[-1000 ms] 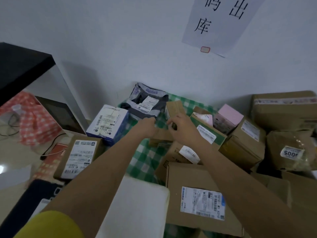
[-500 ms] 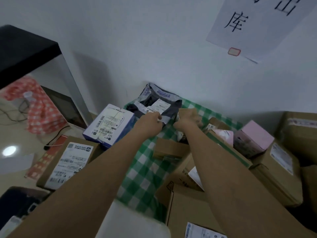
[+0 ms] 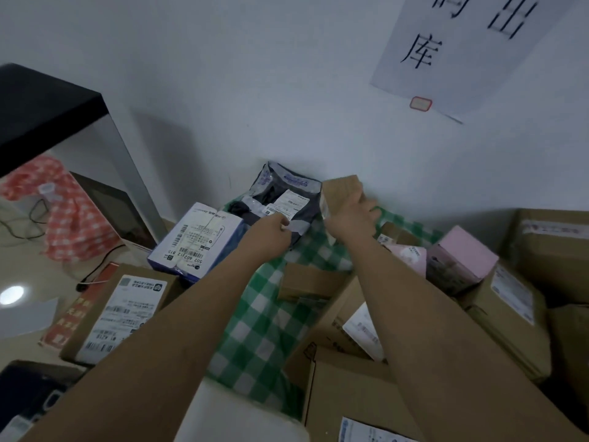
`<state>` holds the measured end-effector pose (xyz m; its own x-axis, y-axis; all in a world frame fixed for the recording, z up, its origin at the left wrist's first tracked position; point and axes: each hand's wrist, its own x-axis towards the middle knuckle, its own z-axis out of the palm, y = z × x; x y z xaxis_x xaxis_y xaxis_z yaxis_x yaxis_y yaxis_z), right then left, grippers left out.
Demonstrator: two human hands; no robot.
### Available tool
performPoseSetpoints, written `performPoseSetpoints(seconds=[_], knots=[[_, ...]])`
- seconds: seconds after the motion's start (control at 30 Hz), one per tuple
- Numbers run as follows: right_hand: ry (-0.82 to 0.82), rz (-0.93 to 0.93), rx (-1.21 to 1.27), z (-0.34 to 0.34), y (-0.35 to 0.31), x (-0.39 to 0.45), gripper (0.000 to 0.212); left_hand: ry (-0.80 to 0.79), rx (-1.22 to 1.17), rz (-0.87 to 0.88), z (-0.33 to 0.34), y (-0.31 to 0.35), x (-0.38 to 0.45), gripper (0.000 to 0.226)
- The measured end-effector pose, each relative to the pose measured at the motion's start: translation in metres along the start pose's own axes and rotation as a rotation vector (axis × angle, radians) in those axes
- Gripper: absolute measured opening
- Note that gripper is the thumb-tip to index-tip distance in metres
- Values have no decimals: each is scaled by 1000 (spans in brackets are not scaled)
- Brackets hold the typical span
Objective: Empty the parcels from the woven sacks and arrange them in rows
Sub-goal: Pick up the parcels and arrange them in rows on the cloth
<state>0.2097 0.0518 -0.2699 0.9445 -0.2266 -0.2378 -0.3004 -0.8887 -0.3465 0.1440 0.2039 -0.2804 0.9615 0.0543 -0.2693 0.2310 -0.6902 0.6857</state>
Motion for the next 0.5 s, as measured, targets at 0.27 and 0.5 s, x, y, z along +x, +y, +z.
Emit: performPoseSetpoints(seconds=[0.27,0.5], knots=[[-184,76,852,-55,-5,-11,94,35,-366,-66,-10,58,-2,43],[-421,157,1086,-88,8,-16,66,-203,-870,-241,-13,93,4,44]])
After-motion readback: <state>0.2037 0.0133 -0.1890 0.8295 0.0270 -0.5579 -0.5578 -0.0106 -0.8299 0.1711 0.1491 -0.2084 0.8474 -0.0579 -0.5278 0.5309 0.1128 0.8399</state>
